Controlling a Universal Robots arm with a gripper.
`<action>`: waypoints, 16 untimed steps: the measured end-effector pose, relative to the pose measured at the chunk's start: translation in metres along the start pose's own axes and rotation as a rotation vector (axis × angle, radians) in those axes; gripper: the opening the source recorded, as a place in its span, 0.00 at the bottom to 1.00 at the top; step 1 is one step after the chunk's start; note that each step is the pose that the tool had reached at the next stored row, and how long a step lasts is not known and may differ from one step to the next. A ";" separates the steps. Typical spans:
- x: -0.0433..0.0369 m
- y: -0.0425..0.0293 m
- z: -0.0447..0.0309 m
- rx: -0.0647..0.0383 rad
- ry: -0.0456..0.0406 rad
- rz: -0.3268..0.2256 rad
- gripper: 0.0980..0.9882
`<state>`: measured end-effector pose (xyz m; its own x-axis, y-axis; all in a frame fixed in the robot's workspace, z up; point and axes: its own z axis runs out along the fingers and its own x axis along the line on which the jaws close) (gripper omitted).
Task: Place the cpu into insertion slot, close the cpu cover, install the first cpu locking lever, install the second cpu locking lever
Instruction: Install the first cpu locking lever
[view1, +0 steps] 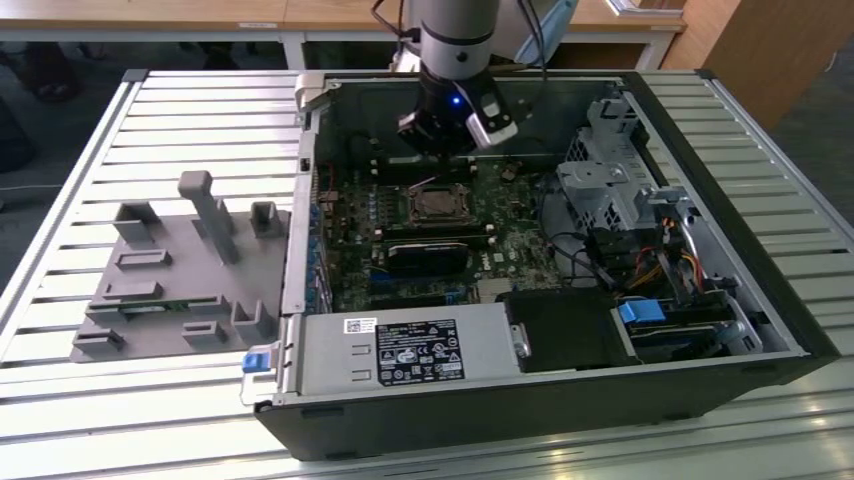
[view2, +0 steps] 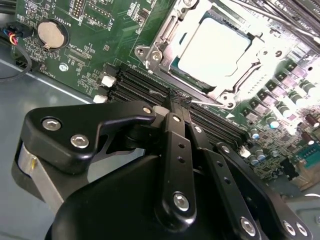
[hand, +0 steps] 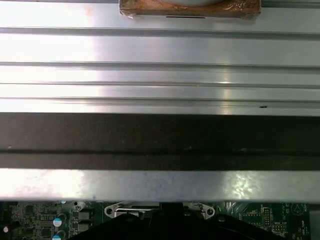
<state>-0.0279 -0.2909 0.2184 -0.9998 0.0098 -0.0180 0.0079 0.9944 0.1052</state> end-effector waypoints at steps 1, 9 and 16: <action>-0.0004 0.0001 0.0009 0.000 0.0000 0.000 0.01; -0.0035 0.0011 0.0074 0.000 -0.0001 0.000 0.01; -0.0038 0.0015 0.0121 0.009 -0.0002 0.000 0.01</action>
<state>-0.0239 -0.2882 0.2067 -0.9998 0.0097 -0.0182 0.0079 0.9953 0.0960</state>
